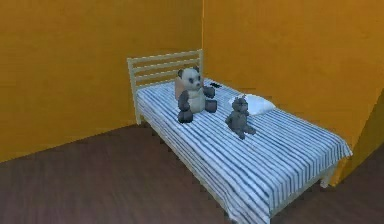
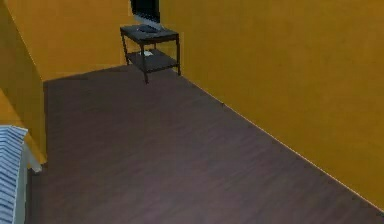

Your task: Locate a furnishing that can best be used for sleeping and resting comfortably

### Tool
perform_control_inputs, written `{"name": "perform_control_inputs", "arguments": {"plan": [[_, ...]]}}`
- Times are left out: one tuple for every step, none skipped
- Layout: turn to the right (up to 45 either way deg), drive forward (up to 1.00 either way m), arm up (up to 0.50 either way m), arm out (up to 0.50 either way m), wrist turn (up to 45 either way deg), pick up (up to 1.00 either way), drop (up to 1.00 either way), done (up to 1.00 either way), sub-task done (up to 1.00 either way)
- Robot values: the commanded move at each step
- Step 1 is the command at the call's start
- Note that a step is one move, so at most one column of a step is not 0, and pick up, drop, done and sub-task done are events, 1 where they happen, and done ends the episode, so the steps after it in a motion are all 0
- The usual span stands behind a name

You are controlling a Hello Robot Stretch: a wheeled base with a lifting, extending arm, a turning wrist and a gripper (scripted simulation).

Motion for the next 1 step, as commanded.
{"name": "perform_control_inputs", "arguments": {"plan": [[0.0,0.00,0.00,0.00,0.0,0.00,0.00,1.00,0.00]]}}
